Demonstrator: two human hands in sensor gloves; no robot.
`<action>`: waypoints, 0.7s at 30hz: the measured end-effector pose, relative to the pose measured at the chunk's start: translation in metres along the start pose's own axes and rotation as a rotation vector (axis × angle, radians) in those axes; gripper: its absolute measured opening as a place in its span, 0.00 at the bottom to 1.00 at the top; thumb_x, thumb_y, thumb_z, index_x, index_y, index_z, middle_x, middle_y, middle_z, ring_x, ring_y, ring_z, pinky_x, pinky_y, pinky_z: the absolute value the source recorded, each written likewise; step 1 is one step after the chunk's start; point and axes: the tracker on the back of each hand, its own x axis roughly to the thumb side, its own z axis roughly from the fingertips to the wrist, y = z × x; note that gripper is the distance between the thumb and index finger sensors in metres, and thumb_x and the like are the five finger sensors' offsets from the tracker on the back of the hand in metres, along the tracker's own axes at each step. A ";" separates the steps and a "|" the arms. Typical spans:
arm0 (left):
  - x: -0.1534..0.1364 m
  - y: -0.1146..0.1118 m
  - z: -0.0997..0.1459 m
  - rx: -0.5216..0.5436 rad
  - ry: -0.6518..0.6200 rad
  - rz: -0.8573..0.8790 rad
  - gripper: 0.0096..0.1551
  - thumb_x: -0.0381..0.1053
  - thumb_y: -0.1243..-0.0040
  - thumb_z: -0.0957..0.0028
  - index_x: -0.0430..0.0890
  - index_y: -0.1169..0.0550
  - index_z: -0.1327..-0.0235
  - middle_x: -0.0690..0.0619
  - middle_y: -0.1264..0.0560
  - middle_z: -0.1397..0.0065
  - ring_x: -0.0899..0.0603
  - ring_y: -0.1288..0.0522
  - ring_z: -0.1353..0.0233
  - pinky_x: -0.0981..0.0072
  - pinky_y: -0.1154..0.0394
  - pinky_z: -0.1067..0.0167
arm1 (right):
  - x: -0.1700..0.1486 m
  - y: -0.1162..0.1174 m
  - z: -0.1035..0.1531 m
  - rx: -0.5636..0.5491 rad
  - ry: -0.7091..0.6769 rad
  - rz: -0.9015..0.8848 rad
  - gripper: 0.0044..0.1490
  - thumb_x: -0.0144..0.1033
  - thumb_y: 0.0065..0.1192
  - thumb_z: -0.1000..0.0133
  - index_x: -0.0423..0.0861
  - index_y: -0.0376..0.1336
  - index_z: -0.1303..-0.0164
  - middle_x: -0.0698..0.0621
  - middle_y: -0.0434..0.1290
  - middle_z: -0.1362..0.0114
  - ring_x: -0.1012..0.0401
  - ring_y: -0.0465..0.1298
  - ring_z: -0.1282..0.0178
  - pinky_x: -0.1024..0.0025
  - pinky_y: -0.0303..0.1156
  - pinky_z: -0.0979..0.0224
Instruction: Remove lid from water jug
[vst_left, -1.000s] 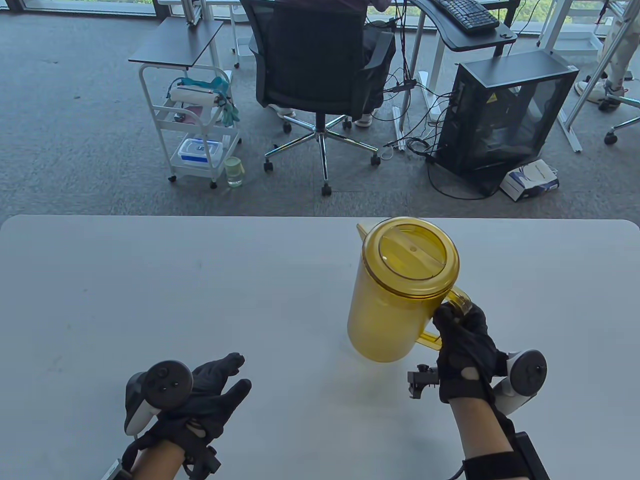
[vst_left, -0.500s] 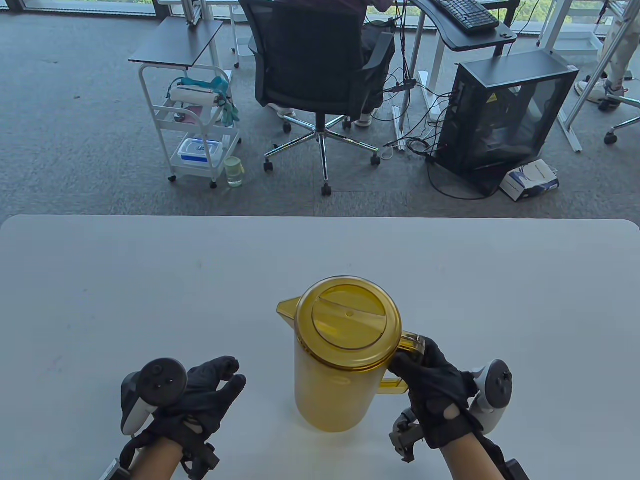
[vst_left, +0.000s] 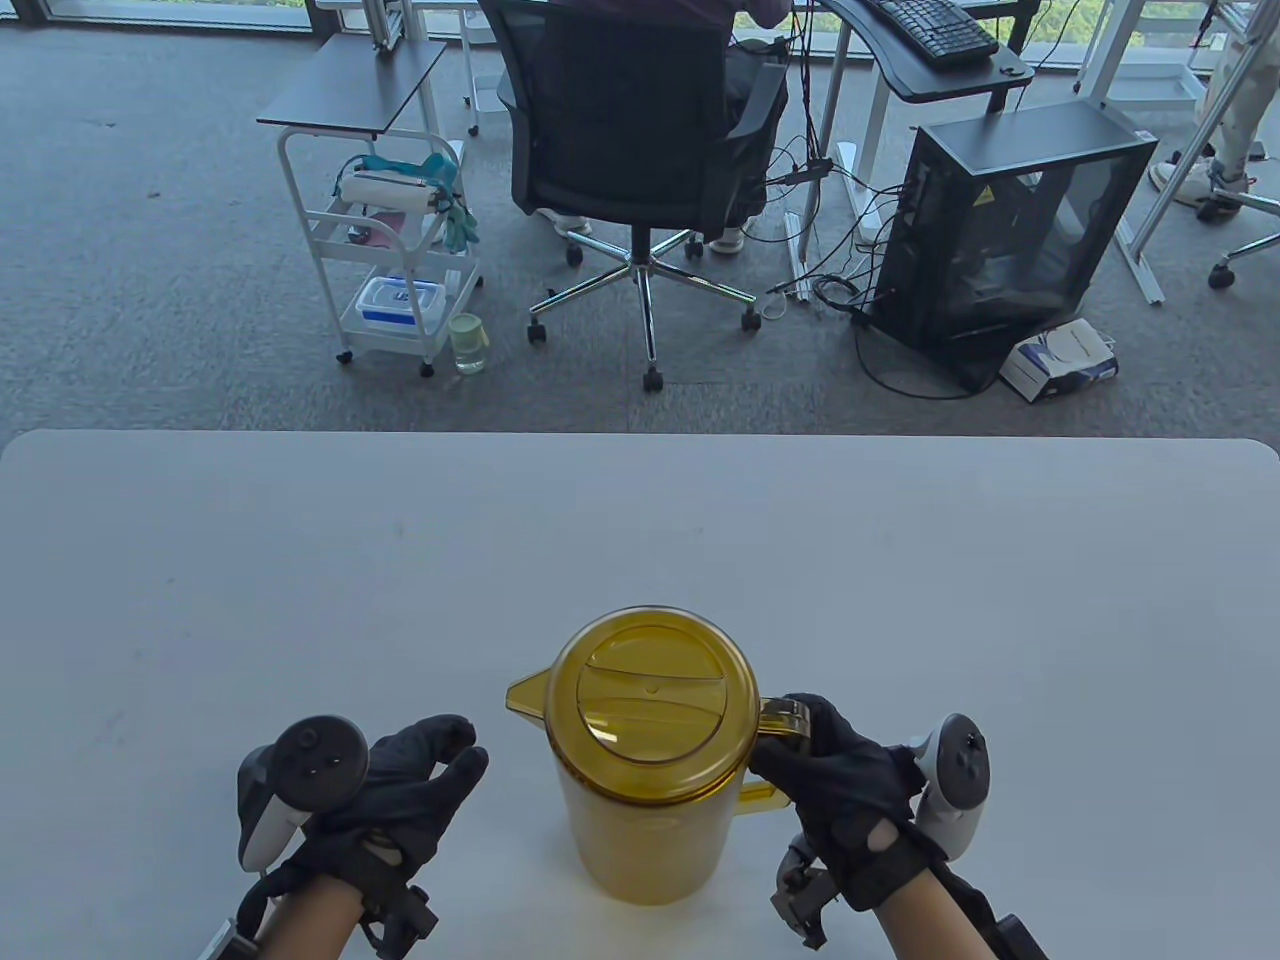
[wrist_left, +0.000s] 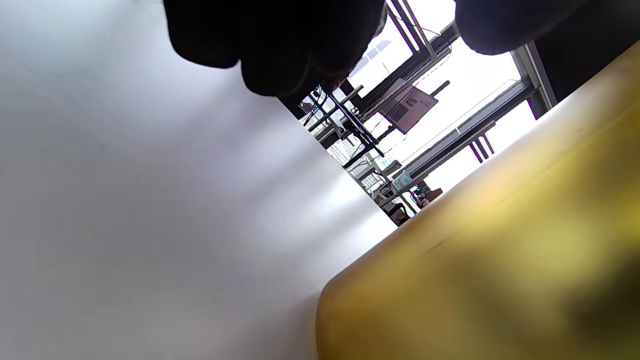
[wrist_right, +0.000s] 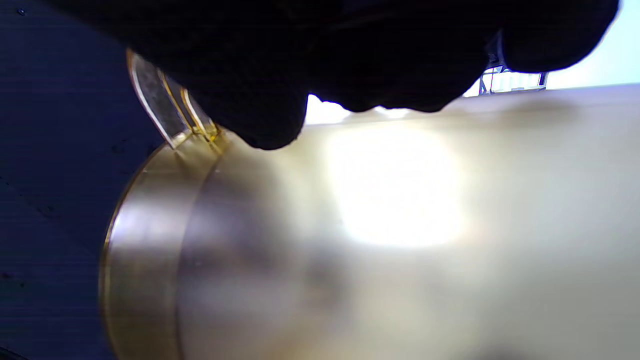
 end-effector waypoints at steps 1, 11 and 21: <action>0.000 0.000 0.000 0.000 0.000 0.001 0.44 0.74 0.50 0.42 0.42 0.32 0.27 0.37 0.27 0.25 0.23 0.33 0.27 0.21 0.46 0.37 | -0.001 0.000 -0.001 0.015 0.002 0.003 0.27 0.44 0.73 0.47 0.43 0.66 0.45 0.48 0.75 0.45 0.52 0.79 0.52 0.37 0.69 0.40; -0.003 -0.003 0.001 -0.021 0.043 0.042 0.44 0.74 0.51 0.42 0.42 0.32 0.26 0.37 0.27 0.25 0.24 0.31 0.27 0.22 0.44 0.37 | 0.000 -0.001 -0.005 0.100 0.038 0.049 0.28 0.47 0.70 0.45 0.44 0.64 0.43 0.50 0.74 0.44 0.52 0.78 0.50 0.39 0.69 0.39; -0.044 -0.007 0.004 0.075 0.324 0.960 0.44 0.73 0.52 0.39 0.40 0.35 0.25 0.36 0.29 0.24 0.24 0.33 0.27 0.23 0.42 0.38 | 0.000 -0.003 -0.007 0.129 0.056 0.052 0.28 0.47 0.70 0.45 0.44 0.64 0.42 0.50 0.74 0.44 0.52 0.78 0.50 0.39 0.68 0.38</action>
